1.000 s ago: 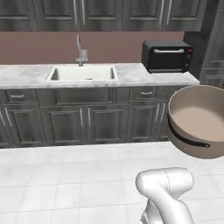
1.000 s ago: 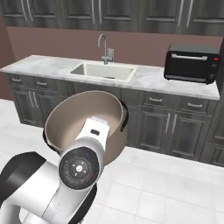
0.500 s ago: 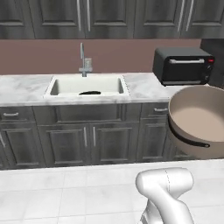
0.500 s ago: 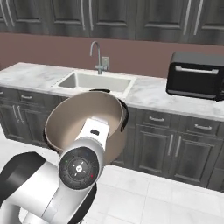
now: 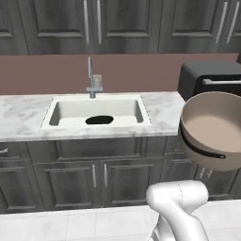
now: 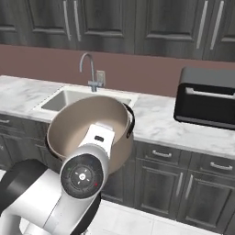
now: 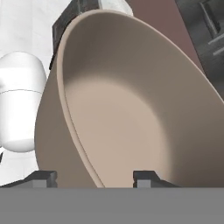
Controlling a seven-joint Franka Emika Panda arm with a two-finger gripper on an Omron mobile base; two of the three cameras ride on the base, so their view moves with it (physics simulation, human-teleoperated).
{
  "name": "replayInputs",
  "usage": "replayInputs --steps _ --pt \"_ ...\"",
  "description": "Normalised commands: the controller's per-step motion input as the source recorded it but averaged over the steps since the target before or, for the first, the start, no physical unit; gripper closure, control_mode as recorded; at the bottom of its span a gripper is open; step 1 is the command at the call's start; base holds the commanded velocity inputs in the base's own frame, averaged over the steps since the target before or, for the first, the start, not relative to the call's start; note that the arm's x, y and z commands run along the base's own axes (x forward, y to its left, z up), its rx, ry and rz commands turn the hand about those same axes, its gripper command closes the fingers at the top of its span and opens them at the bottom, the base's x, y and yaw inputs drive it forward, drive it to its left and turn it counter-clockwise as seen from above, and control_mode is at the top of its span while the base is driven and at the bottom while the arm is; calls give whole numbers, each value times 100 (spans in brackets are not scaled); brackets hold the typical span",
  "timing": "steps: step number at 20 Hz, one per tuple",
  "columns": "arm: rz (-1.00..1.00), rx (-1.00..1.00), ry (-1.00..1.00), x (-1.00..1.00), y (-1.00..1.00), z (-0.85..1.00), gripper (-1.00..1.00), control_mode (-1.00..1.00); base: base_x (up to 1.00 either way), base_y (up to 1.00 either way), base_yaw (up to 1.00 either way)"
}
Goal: Move the pot and pan from the stove into the sink.
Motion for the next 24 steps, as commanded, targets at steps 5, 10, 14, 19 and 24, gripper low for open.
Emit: replayInputs --steps 5,10,14,19,24 --pt "0 0 0 0 0 0 100 100 90 11 0" --pt "0 0 0 0 0 0 100 100 73 9 0" --pt "0 0 0 0 0 0 100 100 36 2 0" --pt "0 0 0 0 0 0 100 100 6 17 0" --pt "0 0 0 0 0 0 100 100 4 72 -5"
